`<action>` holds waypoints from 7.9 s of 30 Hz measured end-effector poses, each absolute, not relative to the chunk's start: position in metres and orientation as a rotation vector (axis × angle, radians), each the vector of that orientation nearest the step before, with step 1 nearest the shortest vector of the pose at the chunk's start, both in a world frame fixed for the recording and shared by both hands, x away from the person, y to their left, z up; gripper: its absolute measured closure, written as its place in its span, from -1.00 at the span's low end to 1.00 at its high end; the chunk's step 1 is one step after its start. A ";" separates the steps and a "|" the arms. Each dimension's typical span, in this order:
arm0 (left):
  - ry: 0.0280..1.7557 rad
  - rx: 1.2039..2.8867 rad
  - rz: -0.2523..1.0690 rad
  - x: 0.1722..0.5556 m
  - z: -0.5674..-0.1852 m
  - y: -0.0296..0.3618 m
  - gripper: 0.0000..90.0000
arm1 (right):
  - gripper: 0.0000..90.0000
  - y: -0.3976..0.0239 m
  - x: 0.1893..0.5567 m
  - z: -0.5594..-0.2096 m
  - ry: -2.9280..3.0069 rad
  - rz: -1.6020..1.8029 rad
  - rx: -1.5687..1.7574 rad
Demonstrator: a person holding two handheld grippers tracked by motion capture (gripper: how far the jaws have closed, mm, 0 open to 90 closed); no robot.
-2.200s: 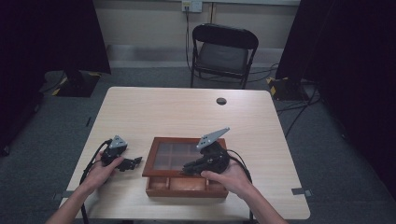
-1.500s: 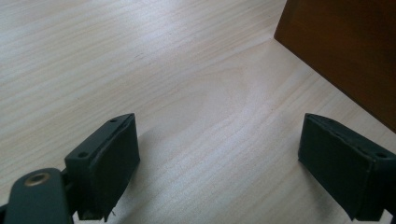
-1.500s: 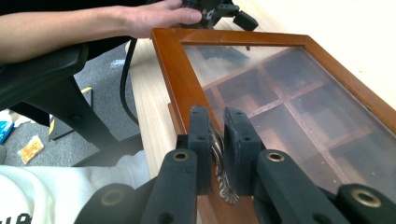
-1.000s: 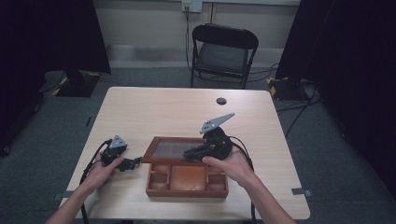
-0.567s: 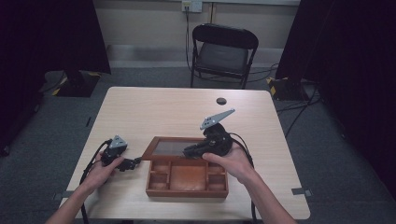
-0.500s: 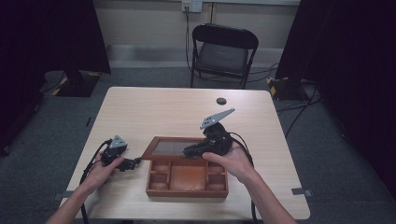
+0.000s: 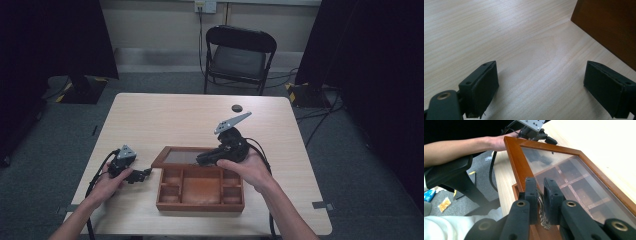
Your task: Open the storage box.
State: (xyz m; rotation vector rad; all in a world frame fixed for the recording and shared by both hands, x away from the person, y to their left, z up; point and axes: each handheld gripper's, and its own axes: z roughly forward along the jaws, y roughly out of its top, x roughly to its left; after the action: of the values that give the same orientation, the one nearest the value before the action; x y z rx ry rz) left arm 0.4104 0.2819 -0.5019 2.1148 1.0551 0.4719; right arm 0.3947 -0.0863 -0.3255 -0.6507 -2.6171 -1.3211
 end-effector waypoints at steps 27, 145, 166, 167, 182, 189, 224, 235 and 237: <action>1.054 2.115 0.471 0.410 -0.502 0.282 -0.74 | 0.83 -0.086 0.407 -0.314 -2.603 -1.316 -0.677; 1.057 2.117 0.469 0.410 -0.502 0.282 -0.74 | 0.84 -0.090 0.431 -0.302 -2.536 -1.350 -0.755; 1.057 2.117 0.469 0.410 -0.502 0.282 -0.74 | 0.84 -0.090 0.431 -0.302 -2.532 -1.351 -0.762; 1.057 2.117 0.470 0.410 -0.502 0.282 -0.74 | 0.84 -0.090 0.431 -0.302 -2.532 -1.353 -0.762; 1.058 2.116 0.469 0.410 -0.502 0.282 -0.74 | 0.84 -0.090 0.431 -0.302 -2.531 -1.355 -0.761; 1.057 2.117 0.469 0.410 -0.502 0.282 -0.74 | 0.84 -0.090 0.431 -0.302 -2.533 -1.353 -0.759; 1.051 2.120 0.474 0.410 -0.502 0.282 -0.74 | 0.84 -0.090 0.432 -0.301 -2.537 -1.350 -0.754; 1.050 2.124 0.475 0.410 -0.502 0.282 -0.74 | 0.84 -0.090 0.431 -0.301 -2.540 -1.352 -0.754; 1.051 2.120 0.475 0.410 -0.502 0.282 -0.74 | 0.84 -0.090 0.431 -0.301 -2.539 -1.352 -0.754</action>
State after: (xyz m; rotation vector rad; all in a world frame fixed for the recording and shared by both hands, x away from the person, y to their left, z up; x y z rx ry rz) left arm 0.4103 0.2822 -0.5018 2.1205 1.0515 0.4750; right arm 0.4311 -0.0900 -0.3011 -0.7541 -2.5392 -1.3521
